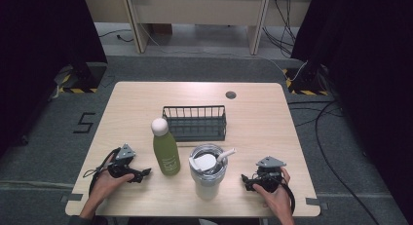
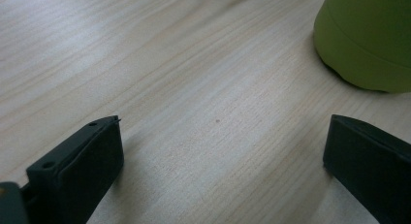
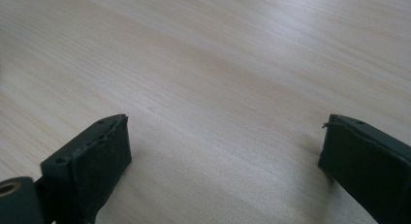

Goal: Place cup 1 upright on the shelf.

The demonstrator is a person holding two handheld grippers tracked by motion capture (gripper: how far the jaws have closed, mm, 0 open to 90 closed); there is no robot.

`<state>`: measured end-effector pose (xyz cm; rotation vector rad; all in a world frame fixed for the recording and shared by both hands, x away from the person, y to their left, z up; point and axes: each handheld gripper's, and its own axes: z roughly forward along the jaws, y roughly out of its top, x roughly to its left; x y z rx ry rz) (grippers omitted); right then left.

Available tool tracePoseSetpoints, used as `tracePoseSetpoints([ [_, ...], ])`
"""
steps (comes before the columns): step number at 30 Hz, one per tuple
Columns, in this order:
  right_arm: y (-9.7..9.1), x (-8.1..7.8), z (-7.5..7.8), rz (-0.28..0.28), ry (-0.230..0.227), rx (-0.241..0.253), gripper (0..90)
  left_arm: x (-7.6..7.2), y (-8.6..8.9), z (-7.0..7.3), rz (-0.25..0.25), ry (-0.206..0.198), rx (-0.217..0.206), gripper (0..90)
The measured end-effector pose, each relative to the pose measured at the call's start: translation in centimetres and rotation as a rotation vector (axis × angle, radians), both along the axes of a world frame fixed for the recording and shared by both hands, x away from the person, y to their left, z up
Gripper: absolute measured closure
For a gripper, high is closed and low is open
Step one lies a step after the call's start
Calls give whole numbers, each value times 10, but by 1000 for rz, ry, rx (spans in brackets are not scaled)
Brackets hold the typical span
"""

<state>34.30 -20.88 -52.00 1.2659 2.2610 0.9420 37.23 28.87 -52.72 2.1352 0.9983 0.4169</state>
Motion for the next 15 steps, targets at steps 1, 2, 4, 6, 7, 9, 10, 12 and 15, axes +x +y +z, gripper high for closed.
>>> tracePoseSetpoints([
  [1, 0, 0, 0, 0, 0, 0, 74, 0, 0, 0, 0, 0, 0, 1],
  [2, -1, 0, 0, 3, -7, 2, 98, 0, 0, 0, 0, 0, 0, 1],
  [4, -2, -1, 1, 9, -16, 8, 154, 0, 0, 0, 0, 0, 0, 1],
  [6, -2, -3, 1, 11, -20, 10, 155, 0, 0, 0, 0, 0, 0, 1],
  [7, -2, -3, 1, 11, -20, 10, 155, 0, 0, 0, 0, 0, 0, 1],
  [9, -1, -4, 1, 16, -28, 8, 155, 0, 0, 0, 0, 0, 0, 1],
  [10, 0, -7, 3, 25, -46, 15, 155, 0, 0, 0, 0, 0, 0, 1],
  [12, 1, -11, 7, 35, -73, 39, 155, 0, 0, 0, 0, 0, 0, 1],
  [15, 2, -15, 9, 50, -94, 48, 155, 0, 0, 0, 0, 0, 0, 1],
])
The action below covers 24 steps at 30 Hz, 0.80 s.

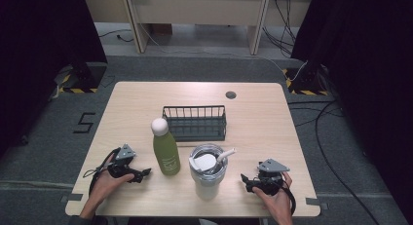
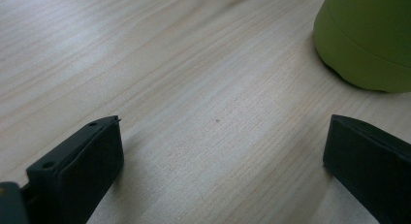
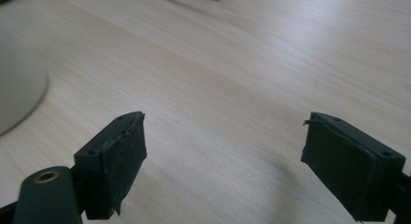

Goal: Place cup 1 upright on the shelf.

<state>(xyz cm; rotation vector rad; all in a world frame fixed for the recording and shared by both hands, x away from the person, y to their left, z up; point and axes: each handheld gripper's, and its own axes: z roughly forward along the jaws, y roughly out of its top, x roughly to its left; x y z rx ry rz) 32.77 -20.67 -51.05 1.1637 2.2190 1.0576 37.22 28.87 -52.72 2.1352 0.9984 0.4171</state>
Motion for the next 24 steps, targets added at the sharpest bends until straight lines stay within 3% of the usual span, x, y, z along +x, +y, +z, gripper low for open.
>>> tracePoseSetpoints([
  [10, 13, -28, 10, 78, -89, 73, 156, 0, 0, 0, 2, 1, 0, 1],
  [24, 27, -46, 17, 161, -131, 132, 153, 0, 0, 0, 2, 0, 1, 1],
])
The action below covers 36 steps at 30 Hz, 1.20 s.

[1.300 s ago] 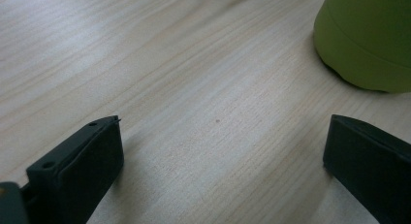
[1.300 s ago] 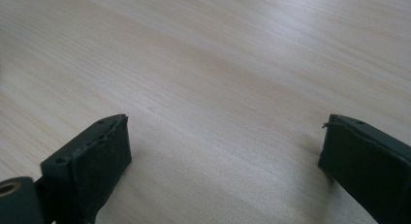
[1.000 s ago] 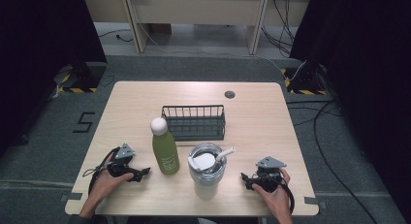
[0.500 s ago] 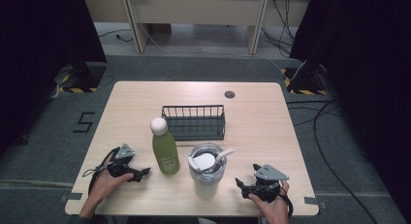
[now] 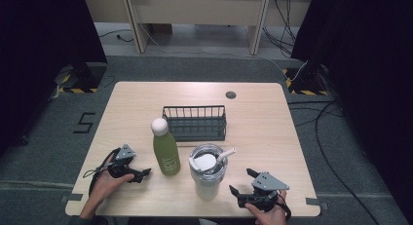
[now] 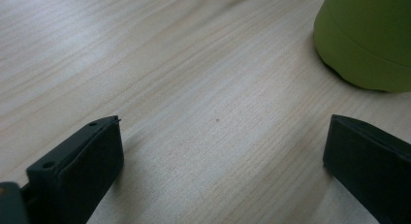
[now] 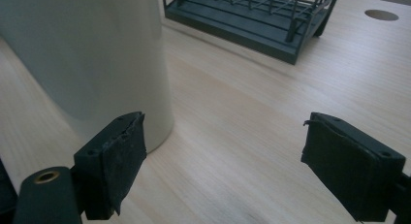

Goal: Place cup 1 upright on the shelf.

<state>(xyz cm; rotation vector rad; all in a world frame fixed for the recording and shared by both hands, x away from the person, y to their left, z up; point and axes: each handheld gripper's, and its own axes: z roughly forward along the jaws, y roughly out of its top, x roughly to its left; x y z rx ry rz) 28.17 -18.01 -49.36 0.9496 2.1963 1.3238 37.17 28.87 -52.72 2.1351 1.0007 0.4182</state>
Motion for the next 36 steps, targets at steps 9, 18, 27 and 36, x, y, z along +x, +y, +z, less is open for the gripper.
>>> tracePoseSetpoints([
  [9, 14, -10, 3, 65, -7, 39, 154, 0, 0, 0, 0, 0, 0, 1],
  [18, 24, -17, 9, 107, -37, 66, 152, 0, 0, 0, 0, 0, 1, 1],
  [27, 36, -18, 10, 145, -52, 87, 150, 0, 0, 0, 0, 0, 0, 1],
  [36, 51, -16, 9, 171, -71, 83, 150, 0, 0, 0, 0, 0, 1, 1],
])
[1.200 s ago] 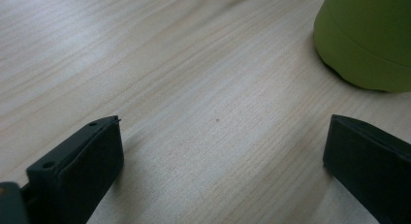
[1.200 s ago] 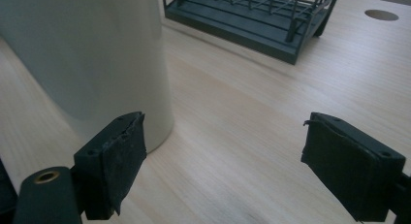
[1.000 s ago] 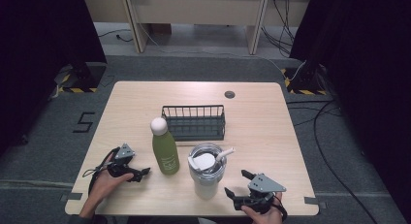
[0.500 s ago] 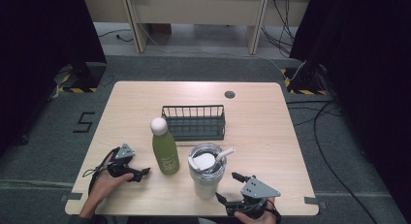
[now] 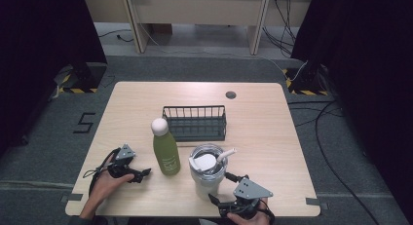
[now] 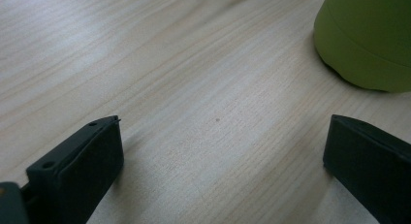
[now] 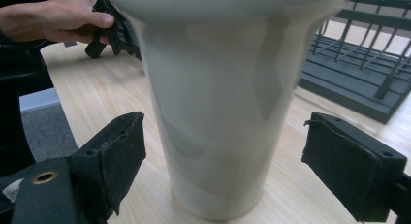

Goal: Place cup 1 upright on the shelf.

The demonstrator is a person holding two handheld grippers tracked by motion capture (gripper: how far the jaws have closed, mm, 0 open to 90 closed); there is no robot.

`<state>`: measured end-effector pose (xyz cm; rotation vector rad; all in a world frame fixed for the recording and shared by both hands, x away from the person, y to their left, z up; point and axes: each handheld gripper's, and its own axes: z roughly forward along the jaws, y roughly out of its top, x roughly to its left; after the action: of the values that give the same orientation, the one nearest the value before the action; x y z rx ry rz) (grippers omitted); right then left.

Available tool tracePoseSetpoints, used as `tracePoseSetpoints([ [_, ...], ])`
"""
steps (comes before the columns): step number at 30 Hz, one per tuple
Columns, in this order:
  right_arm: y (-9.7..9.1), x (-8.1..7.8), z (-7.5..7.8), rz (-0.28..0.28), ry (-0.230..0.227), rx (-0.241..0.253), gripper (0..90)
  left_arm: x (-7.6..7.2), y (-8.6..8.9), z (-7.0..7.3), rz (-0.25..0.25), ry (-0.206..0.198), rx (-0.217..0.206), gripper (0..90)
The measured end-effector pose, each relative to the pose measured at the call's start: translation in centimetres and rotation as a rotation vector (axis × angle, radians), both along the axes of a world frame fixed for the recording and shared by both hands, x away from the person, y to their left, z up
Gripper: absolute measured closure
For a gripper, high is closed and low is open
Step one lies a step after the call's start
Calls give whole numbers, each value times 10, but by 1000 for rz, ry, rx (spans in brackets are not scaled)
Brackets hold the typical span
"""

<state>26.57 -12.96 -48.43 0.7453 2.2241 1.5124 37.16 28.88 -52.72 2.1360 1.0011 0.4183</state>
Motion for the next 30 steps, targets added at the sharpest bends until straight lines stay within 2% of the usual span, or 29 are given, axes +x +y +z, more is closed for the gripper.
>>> tracePoseSetpoints([
  [2, 3, 2, -1, -3, 9, -3, 150, 0, 0, 0, 1, -1, 0, 1],
  [9, 12, 9, -4, 5, -10, 14, 147, 0, 0, 0, 0, 0, -1, 1],
  [12, 18, 15, -8, 7, -10, 32, 116, 0, 0, 0, 1, 0, -1, 1],
  [18, 25, 21, -10, 14, -22, 31, 96, 0, 0, 0, 0, 0, 0, 0],
  [30, 36, 31, -22, 17, -29, 102, 87, 0, 0, 0, -2, 0, 2, 1],
])
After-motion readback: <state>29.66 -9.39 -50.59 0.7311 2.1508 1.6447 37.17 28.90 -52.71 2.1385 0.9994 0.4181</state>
